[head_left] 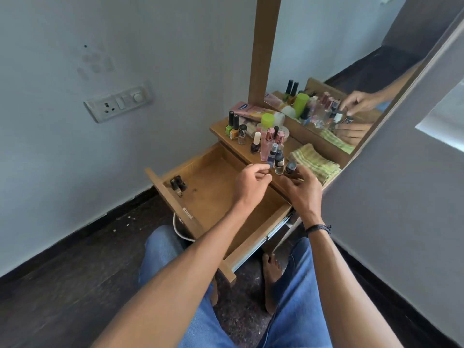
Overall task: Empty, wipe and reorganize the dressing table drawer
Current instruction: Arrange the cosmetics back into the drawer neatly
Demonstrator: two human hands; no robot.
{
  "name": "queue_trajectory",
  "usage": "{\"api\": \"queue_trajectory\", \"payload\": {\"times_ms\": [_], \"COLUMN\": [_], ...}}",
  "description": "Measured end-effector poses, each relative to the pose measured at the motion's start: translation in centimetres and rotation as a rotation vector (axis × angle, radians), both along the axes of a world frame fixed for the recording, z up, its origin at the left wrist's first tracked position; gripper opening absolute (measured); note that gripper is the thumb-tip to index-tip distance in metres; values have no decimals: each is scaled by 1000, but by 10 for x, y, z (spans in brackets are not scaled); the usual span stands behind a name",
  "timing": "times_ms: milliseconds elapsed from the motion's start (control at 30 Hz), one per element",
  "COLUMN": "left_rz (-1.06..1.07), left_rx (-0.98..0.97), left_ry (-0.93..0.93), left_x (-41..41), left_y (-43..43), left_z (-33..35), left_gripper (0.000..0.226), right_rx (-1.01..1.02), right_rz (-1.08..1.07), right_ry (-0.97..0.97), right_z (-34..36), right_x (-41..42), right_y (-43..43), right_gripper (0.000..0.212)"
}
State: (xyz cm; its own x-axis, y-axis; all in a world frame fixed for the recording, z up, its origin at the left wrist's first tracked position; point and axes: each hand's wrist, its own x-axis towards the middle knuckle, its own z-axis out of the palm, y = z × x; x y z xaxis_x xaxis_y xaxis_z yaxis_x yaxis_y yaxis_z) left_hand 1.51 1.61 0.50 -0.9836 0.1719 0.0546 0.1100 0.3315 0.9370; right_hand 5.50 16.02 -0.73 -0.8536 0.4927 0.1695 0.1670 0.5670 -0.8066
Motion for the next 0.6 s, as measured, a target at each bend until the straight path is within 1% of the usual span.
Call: {"api": "queue_trajectory", "payload": {"times_ms": [100, 200, 433, 533, 600], "left_rz": [27, 34, 76, 74, 64], "left_rx": [40, 25, 67, 117, 131], "left_ry": [-70, -76, -111, -120, -104], "left_x": [1, 2, 6, 8, 10], "left_y": [16, 26, 31, 27, 21], "left_z": [1, 1, 3, 0, 0], "left_gripper": [35, 37, 29, 24, 26], "right_rx": [102, 200, 178, 188, 197], "right_rz": [7, -9, -27, -32, -18], "right_ry": [-8, -15, -2, -8, -5], "right_z": [-2, -7, -8, -11, -11], "right_x": [-2, -5, -5, -2, 0], "right_y": [1, 1, 2, 2, 1], "right_gripper": [30, 28, 23, 25, 26]}}
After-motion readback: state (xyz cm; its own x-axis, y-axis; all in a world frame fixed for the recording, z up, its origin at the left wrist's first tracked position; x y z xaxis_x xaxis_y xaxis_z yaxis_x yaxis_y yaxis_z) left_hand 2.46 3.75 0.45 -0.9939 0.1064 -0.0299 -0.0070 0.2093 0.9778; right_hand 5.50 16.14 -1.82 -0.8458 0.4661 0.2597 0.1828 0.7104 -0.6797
